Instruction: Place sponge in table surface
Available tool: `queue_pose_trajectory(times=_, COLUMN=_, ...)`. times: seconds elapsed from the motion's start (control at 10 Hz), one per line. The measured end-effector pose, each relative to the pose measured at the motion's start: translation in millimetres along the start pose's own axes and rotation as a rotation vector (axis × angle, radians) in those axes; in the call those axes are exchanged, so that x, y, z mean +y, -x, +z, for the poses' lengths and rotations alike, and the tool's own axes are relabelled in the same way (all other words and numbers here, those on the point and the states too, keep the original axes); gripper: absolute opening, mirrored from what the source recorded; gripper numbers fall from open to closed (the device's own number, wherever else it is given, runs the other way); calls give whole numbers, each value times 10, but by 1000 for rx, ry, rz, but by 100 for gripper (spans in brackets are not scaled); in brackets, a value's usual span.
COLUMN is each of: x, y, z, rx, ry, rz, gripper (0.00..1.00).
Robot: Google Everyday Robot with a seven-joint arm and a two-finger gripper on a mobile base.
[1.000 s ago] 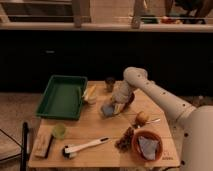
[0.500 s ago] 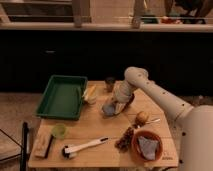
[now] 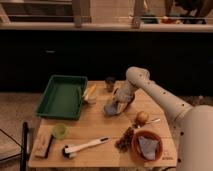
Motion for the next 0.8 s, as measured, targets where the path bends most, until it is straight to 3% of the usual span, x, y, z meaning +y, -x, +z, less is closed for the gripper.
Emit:
queue_pose_trajectory(times=0.2, x=15, y=-10, z=3, rx=-1, ry=6, rz=-8, gripper=14)
queue_pose_trajectory(times=0.7, x=4, y=295, z=76, rx=-2, ry=35, rz=-94, gripper=64)
queue_pose_trajectory(times=0.8, x=2, y=446, z=125, rx=-4, ry=53, rz=-131, gripper=75)
